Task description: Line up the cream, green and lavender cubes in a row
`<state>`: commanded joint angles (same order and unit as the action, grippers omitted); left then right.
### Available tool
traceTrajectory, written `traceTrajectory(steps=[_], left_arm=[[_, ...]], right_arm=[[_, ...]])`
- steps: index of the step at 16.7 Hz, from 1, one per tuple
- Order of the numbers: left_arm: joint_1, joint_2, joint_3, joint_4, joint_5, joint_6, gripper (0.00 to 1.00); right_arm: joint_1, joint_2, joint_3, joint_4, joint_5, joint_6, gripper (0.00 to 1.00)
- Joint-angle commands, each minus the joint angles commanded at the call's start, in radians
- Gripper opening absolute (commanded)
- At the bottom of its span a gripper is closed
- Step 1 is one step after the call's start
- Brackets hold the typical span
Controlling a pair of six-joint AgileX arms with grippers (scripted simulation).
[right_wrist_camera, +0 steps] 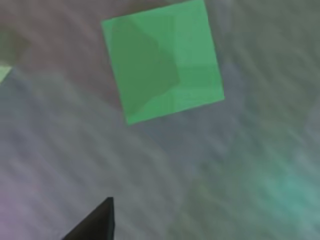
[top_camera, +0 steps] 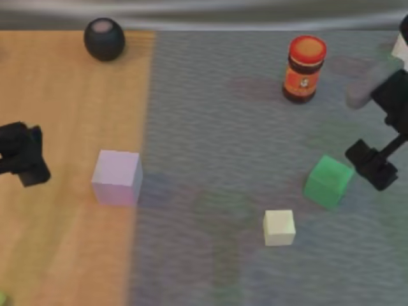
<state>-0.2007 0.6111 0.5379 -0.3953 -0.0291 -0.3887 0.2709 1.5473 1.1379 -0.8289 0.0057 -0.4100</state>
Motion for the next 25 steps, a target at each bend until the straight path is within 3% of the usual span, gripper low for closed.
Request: traceTrajectory(steps=[5, 10, 18, 25], left_arm=[[0.145, -0.387, -0.355, 0.243, 0.016, 0.236, 1.0], [0.217, -0.598, -0.528, 0.386, 0.028, 0.379, 1.0], [0.221, -0.611, -0.538, 0.395, 0.029, 0.389, 1.0], [0.221, -0.611, -0.538, 0.395, 0.029, 0.389, 1.0]], right_arm=[[0.061, 0.317, 0.262, -0.176, -0.002, -0.09, 1.0], [0.093, 0.479, 0.409, -0.257, -0.004, -0.137, 1.0], [0.093, 0.5, 0.411, -0.246, -0.004, -0.141, 1.0], [0.096, 0.603, 0.265, 0.012, -0.003, -0.137, 1.0]])
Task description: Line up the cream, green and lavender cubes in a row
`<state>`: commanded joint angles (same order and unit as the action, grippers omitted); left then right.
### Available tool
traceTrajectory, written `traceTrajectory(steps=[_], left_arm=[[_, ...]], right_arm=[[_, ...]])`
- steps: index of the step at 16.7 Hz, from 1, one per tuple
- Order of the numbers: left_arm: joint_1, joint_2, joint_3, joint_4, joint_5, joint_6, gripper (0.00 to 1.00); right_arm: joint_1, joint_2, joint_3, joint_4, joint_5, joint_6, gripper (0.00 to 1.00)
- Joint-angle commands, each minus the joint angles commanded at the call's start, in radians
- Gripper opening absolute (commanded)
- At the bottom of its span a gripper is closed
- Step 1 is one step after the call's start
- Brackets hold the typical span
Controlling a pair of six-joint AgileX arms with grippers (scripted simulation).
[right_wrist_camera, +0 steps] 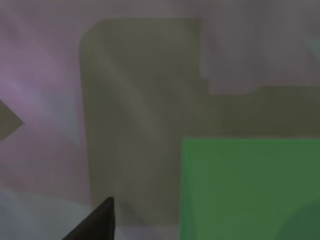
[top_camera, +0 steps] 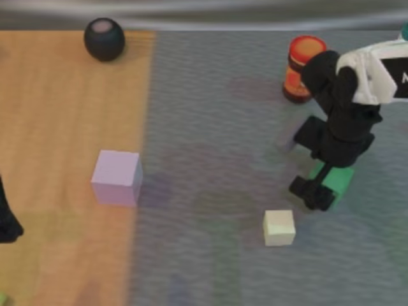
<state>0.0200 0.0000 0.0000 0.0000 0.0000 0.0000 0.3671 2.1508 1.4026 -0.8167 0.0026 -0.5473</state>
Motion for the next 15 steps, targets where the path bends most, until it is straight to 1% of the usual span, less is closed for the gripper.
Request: traceTrajectory(steps=[2, 6, 15], left_arm=[[0.0, 0.0, 0.0, 0.0, 0.0, 0.0, 1.0], [0.0, 0.0, 0.0, 0.0, 0.0, 0.0, 1.0], [0.0, 0.0, 0.0, 0.0, 0.0, 0.0, 1.0]], right_arm=[[0.001, 0.017, -0.023, 0.035, 0.0, 0.001, 1.0], [0.001, 0.019, -0.025, 0.037, 0.0, 0.001, 1.0], [0.001, 0.019, -0.025, 0.037, 0.0, 0.001, 0.32]])
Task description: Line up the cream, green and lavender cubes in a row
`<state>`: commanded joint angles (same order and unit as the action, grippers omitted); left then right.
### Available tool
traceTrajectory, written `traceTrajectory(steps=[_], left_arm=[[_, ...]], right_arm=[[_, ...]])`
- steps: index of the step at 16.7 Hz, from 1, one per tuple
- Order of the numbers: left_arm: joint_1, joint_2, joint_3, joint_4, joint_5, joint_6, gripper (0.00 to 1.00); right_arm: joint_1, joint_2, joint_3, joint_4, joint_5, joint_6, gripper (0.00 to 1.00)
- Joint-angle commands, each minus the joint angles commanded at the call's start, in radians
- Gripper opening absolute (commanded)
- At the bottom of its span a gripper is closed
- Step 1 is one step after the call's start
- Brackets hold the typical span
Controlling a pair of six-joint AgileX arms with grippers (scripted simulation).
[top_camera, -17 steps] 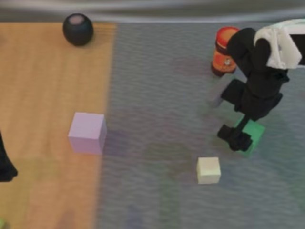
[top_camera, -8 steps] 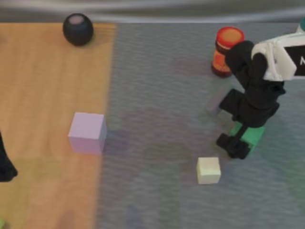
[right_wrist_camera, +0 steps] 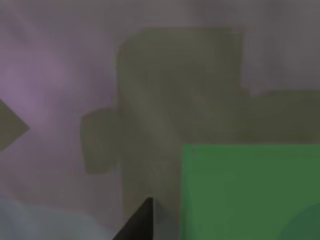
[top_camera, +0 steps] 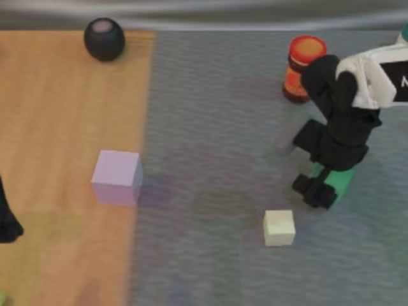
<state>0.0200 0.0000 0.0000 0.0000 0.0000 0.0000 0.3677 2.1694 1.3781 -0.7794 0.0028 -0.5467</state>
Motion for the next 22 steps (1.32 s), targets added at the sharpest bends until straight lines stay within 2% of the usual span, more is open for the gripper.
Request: traceTrajectory(steps=[4, 5, 15, 22], left_arm=[[0.0, 0.0, 0.0, 0.0, 0.0, 0.0, 1.0], [0.0, 0.0, 0.0, 0.0, 0.0, 0.0, 1.0], [0.0, 0.0, 0.0, 0.0, 0.0, 0.0, 1.0], [0.0, 0.0, 0.0, 0.0, 0.0, 0.0, 1.0]], right_arm=[[0.0, 0.0, 0.0, 0.0, 0.0, 0.0, 0.02], [0.0, 0.0, 0.0, 0.0, 0.0, 0.0, 0.0], [0.0, -0.031, 0.018, -0.032, -0.009, 0.007, 0.0], [0.008, -0.124, 0.138, -0.251, -0.01, 0.005, 0.0]])
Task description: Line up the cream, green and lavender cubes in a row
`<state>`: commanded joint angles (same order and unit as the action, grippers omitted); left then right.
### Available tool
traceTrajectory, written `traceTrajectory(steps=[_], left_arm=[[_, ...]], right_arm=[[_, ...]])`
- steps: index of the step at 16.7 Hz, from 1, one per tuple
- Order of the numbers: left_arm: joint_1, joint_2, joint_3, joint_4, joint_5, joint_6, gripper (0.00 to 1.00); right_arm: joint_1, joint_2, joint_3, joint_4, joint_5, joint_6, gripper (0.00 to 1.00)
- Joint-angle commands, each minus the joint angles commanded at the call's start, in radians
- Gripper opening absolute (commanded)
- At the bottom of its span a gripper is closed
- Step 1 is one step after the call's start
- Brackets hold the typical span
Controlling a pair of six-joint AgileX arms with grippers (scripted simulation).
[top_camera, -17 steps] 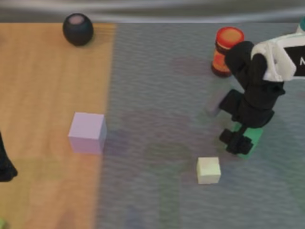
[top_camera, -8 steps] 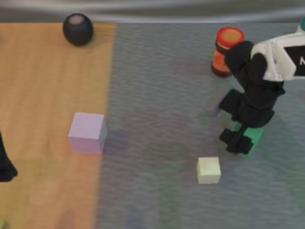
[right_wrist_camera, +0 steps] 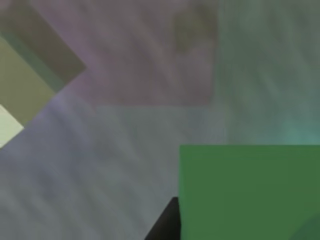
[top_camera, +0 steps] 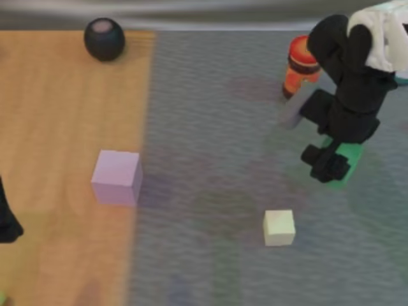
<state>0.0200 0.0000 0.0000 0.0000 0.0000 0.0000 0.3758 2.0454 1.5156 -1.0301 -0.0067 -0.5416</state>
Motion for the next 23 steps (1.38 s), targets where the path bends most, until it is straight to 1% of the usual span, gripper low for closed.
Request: traceTrajectory(steps=[5, 7, 9, 14, 16, 23], left_arm=[[0.0, 0.0, 0.0, 0.0, 0.0, 0.0, 1.0], [0.0, 0.0, 0.0, 0.0, 0.0, 0.0, 1.0], [0.0, 0.0, 0.0, 0.0, 0.0, 0.0, 1.0], [0.0, 0.0, 0.0, 0.0, 0.0, 0.0, 1.0], [0.0, 0.0, 0.0, 0.0, 0.0, 0.0, 1.0], [0.0, 0.0, 0.0, 0.0, 0.0, 0.0, 1.0]], right_arm=[[-0.002, 0.0, 0.004, -0.004, 0.0, 0.0, 0.0], [0.035, 0.006, 0.022, -0.015, -0.001, -0.022, 0.0], [0.109, 0.017, 0.051, -0.036, -0.001, -0.061, 0.0], [0.358, 0.042, 0.131, -0.098, -0.003, -0.185, 0.0], [0.41, 0.043, 0.151, -0.11, -0.003, -0.216, 0.0], [0.417, 0.043, 0.142, -0.093, -0.003, -0.22, 0.0]])
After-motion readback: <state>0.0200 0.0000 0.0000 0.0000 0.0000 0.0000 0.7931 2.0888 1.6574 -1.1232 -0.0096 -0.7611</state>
